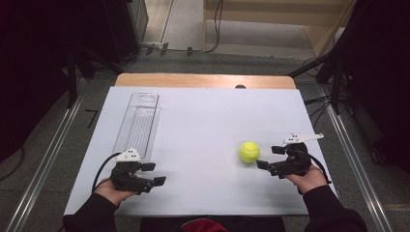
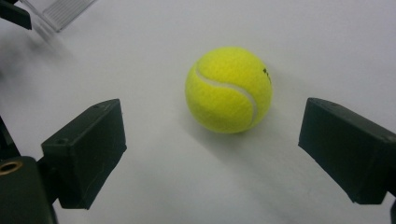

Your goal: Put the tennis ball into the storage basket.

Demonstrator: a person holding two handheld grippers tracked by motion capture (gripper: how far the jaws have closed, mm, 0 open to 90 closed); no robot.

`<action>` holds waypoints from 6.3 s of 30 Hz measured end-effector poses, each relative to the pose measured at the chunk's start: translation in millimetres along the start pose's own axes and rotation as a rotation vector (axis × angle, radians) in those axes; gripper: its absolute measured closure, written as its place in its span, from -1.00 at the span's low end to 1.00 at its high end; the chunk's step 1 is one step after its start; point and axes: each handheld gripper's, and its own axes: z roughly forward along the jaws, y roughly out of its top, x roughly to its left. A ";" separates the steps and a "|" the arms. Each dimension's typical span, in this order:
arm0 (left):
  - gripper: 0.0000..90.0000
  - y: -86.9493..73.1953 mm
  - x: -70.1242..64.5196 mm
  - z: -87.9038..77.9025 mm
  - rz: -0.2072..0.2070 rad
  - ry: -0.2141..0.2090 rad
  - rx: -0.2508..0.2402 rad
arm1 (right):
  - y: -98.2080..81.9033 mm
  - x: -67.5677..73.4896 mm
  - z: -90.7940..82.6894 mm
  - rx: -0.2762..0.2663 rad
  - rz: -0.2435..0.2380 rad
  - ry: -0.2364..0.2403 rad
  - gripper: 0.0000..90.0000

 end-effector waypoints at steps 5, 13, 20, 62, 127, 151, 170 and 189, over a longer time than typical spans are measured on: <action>-0.37 -0.1 0.6 -0.1 -0.006 0.000 0.001 | 6.4 0.8 -0.6 -0.008 -0.003 -0.001 -0.88; -0.37 -0.2 0.6 0.4 -0.008 0.000 0.002 | 15.6 0.1 1.1 -0.016 -0.001 -0.005 -0.88; -0.37 -0.4 0.9 0.4 -0.010 0.000 0.001 | 22.0 0.6 7.9 -0.021 -0.011 -0.005 -0.88; -0.37 -0.6 0.3 -0.5 0.002 -0.005 0.005 | 51.6 -5.2 58.0 0.060 -0.040 -0.028 -0.88; -0.37 -0.4 -0.5 -0.9 0.008 -0.005 0.003 | 17.7 -13.2 85.1 0.194 -0.046 -0.005 -0.49; -0.37 -0.4 -0.6 -1.5 0.014 -0.004 0.011 | 23.7 -12.0 76.8 0.173 -0.016 0.023 -0.48; -0.37 -0.5 -0.3 -1.4 0.006 -0.006 0.007 | 30.5 -1.4 68.1 0.120 -0.017 0.046 -0.48; -0.37 -0.1 1.3 -1.7 -0.007 -0.004 0.013 | 35.3 14.2 73.8 0.127 -0.033 0.075 -0.48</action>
